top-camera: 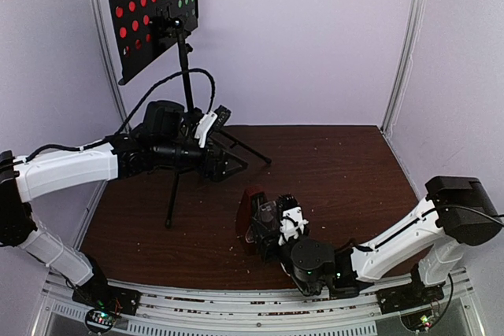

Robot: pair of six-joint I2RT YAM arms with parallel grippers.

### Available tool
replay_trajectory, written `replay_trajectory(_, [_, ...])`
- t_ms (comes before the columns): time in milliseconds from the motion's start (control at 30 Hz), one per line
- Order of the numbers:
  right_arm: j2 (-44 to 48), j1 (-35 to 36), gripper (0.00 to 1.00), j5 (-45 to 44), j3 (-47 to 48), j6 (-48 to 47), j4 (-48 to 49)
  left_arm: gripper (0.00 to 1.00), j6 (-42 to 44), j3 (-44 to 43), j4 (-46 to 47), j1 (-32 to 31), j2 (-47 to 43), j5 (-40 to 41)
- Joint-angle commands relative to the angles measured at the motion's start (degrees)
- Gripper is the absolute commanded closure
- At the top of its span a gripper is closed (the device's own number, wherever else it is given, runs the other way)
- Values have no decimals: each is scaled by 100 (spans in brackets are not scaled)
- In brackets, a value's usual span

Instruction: Pack up the instrument practice props

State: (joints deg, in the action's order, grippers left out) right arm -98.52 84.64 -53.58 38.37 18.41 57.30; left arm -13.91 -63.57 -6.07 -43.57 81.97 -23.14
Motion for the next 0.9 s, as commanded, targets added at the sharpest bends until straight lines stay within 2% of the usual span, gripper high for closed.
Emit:
replay_trajectory(0, [-217,-67,41,-119,148,-72,330,15,245,190,202,32,-114,132])
replay_trajectory(367, [-522,-125,41,-306,137,-277,678,15,286,257,246,33,-93,167])
replay_trajectory(867, [-495,-204,40,-110,158,-128,57,15,244,292,303,32,27,66])
